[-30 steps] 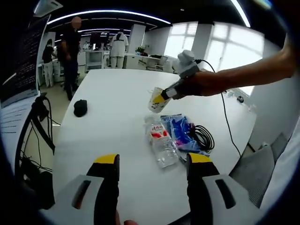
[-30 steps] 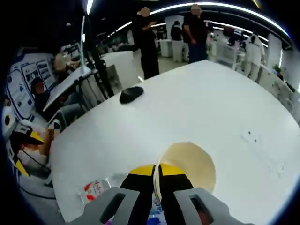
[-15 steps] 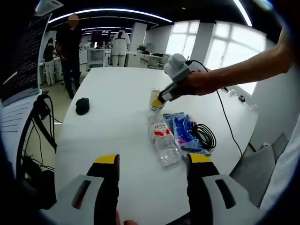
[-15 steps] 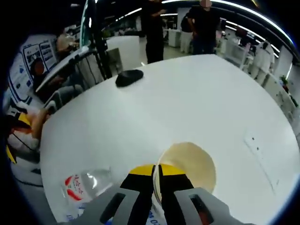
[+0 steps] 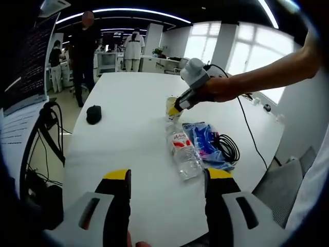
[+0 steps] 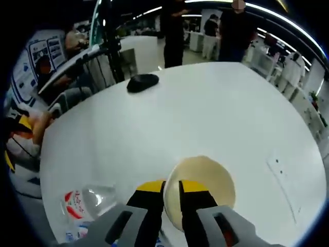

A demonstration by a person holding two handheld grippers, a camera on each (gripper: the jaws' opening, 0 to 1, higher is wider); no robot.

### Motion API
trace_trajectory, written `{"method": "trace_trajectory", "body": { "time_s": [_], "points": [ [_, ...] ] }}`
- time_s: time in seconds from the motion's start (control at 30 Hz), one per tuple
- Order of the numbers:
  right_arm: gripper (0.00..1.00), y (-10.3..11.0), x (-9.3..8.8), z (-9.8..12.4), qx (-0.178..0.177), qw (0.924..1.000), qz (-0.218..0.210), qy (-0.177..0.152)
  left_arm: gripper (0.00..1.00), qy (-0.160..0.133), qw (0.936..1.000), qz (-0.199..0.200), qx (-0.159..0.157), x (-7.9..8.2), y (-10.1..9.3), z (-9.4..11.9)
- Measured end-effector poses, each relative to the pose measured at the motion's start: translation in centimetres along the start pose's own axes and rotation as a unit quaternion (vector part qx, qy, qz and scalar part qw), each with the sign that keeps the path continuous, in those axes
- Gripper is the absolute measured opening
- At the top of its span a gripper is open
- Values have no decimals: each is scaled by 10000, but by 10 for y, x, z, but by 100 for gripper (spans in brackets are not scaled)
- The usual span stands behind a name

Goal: Arrange the tabletop items into an orderly group along one side of the table until the central work area is clear of visible clutter.

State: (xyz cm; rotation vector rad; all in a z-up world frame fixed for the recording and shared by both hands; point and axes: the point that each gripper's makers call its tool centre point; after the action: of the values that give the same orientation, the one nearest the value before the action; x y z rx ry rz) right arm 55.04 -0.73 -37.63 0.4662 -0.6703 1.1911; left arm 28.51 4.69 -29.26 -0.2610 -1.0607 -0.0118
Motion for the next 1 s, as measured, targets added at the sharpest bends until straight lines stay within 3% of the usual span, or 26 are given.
{"method": "trace_trajectory", "body": {
  "time_s": [0.6, 1.0],
  "points": [
    [19, 2, 7, 11, 72, 9999, -8, -142, 56, -34, 10000, -66, -58, 3, -5, -1],
    [22, 4, 20, 30, 91, 9987, -195, -463, 56, -93, 9999, -96, -83, 5, -9, 3]
  ]
}}
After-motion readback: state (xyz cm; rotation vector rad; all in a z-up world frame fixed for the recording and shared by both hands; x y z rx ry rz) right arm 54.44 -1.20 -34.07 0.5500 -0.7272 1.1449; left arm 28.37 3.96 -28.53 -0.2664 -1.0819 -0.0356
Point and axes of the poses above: the point that each gripper's makers call its tool centre point, and the gripper's own axes: z roughly backward along the fingers, y roughly to its left, x roughly out of its top, and after that the axes turned 8 degrees about -y, right-handed
